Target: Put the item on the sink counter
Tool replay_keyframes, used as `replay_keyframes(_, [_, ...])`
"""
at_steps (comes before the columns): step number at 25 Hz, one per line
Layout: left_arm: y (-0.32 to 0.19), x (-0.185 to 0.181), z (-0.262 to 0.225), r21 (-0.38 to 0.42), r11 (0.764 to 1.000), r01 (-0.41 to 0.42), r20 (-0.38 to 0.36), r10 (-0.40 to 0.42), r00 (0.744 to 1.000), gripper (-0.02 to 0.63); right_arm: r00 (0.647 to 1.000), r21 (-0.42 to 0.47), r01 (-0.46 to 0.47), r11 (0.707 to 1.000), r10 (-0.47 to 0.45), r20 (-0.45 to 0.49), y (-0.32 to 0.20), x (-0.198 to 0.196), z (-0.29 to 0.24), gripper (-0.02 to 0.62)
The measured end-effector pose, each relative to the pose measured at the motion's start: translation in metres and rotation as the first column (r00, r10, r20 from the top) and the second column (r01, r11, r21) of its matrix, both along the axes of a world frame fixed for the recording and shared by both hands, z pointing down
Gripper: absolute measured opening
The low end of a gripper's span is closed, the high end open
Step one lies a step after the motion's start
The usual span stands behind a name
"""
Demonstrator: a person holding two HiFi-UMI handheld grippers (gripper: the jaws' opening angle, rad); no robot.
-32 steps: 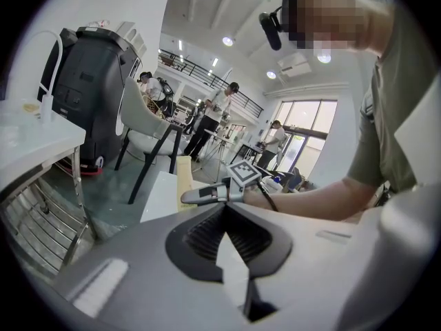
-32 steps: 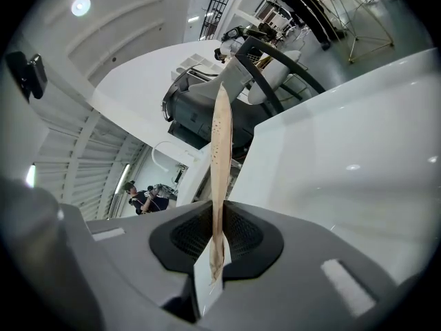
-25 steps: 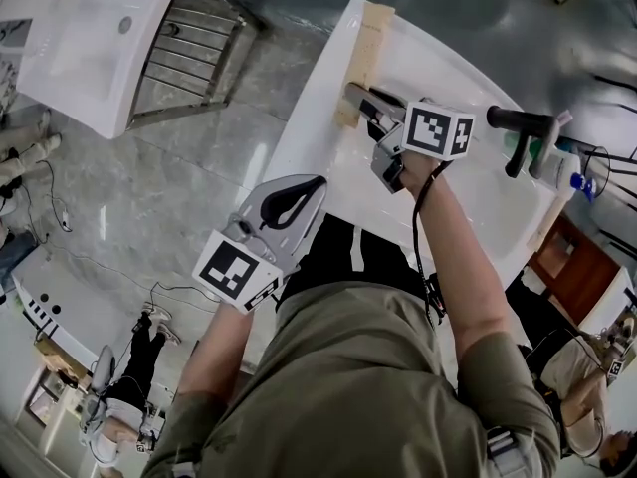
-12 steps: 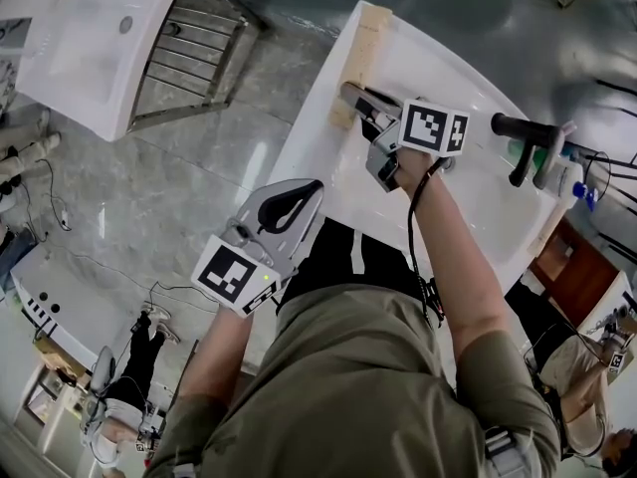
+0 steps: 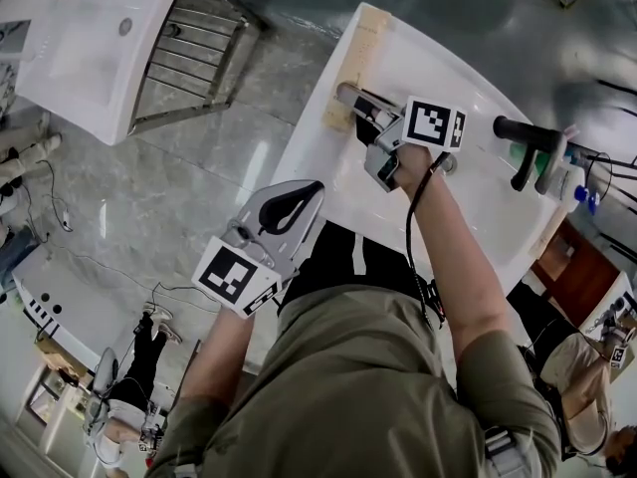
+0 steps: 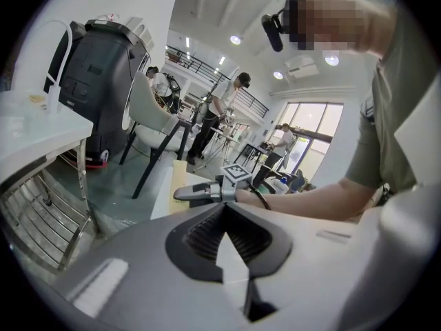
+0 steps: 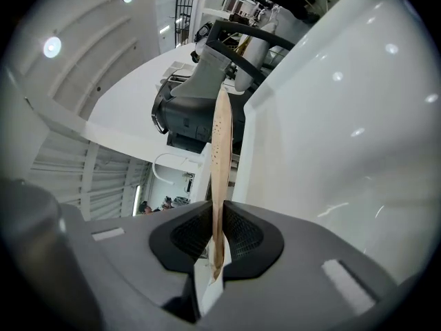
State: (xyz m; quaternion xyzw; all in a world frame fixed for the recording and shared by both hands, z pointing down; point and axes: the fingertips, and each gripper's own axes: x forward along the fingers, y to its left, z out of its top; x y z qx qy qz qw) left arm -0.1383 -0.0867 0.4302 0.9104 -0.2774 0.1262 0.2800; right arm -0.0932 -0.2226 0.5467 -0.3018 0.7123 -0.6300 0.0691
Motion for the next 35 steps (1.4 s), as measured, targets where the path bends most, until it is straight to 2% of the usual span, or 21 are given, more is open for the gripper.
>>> replay_keyframes(6, [-0.002,0.002,0.002,-0.007,1.0,-0.002,-0.004,0.002,1.0,0.006,0.999,-0.039,0.001,0.999,0.0,0.037,0.0,-0.002,0.0,0.046])
replay_keyframes(12, [-0.007,0.003,0.002,-0.008,1.0,-0.005,-0.008,0.005,1.0,0.006,0.991,-0.124,-0.024,0.992,0.039,0.127,-0.001,-0.002,0.003,0.046])
replay_keyframes(22, [-0.015,0.004,0.003,-0.011,1.0,-0.007,-0.015,0.007,1.0,0.006,0.997,-0.149,-0.024,0.989,0.035,0.074,-0.004,0.001,0.009,0.049])
replay_keyframes(30, [-0.019,0.004,0.001,-0.007,1.0,-0.007,-0.023,0.007,1.0,0.006,0.996,-0.155,-0.015,0.988,0.028,0.083,-0.003,0.002,0.006,0.054])
replay_keyframes(35, [-0.021,0.006,0.0,-0.005,1.0,-0.009,-0.026,0.009,1.0,0.006,0.998,-0.157,0.0,0.988,0.01,0.066,-0.001,0.003,0.005,0.098])
